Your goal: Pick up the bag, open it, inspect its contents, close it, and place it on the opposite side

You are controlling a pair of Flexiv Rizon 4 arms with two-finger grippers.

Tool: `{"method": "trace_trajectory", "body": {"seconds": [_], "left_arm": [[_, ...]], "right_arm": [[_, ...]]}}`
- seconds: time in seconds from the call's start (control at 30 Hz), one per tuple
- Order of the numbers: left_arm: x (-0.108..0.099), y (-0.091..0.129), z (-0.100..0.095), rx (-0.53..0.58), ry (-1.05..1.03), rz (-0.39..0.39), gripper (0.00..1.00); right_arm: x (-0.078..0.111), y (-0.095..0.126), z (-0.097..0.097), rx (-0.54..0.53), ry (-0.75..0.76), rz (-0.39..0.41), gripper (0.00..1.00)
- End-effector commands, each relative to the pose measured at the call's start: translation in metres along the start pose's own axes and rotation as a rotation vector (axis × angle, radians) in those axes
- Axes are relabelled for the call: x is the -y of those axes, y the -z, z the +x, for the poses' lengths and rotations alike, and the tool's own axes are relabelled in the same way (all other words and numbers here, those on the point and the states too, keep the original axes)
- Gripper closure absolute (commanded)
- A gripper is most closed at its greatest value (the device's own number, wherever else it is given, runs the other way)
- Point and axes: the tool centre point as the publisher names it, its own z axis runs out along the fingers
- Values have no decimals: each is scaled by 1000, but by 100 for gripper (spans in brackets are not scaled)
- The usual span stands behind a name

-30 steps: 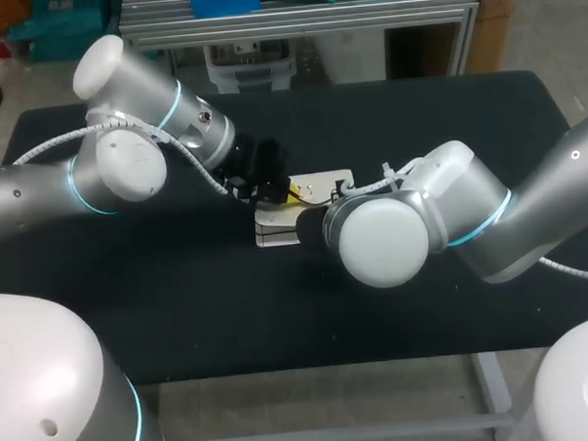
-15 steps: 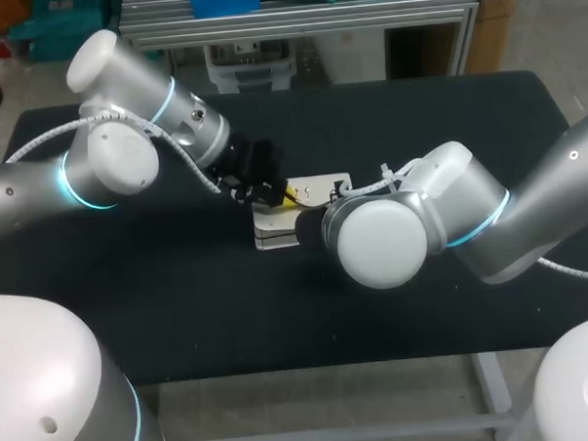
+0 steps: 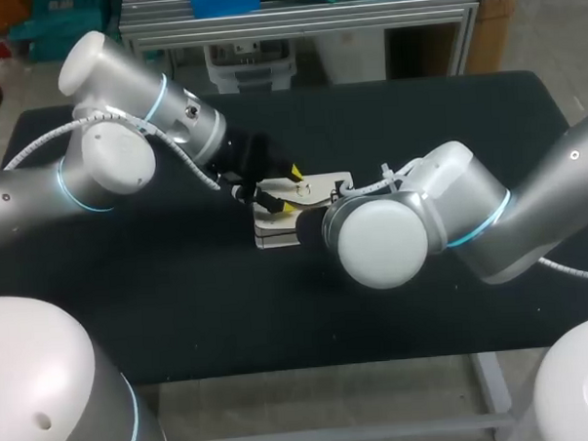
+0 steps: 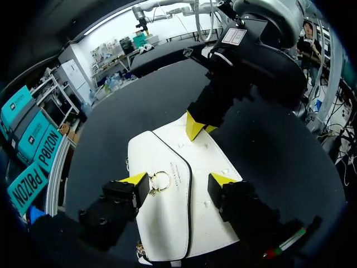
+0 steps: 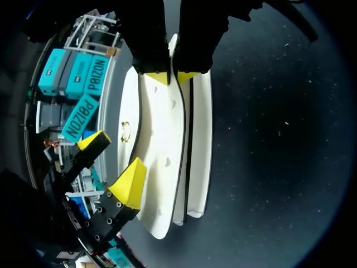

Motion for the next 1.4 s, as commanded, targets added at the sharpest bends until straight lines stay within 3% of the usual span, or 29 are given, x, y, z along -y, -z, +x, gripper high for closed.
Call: {"method": "trace_trajectory", "body": {"seconds": [0.03,0.13,0.2,0.27,0.3,0.77,0.93,1.1,1.17,1.4], "left_arm": [[-4,14,2,0,4,60,13],[-1,25,2,-10,15,110,0],[1,31,3,-14,19,130,0],[2,35,3,-17,23,137,0],[3,38,2,-16,27,140,0],[9,54,1,-50,99,182,0],[8,66,-5,-88,275,228,0],[7,77,-4,-142,448,261,0],[9,83,-3,-138,440,188,0],[9,83,-3,-138,440,188,0]], "right_arm": [[2,-3,6,15,0,-9,100],[1,-1,5,19,0,-15,100],[0,0,4,20,-3,-19,100],[0,3,4,23,-5,-24,21],[0,6,3,28,-5,-24,0],[6,44,-21,101,-26,-71,0],[20,50,-38,19,-114,-64,0],[41,46,-51,-114,-307,-56,0],[46,49,-55,-116,-319,-78,0],[46,49,-55,-116,-319,-78,0]]}}
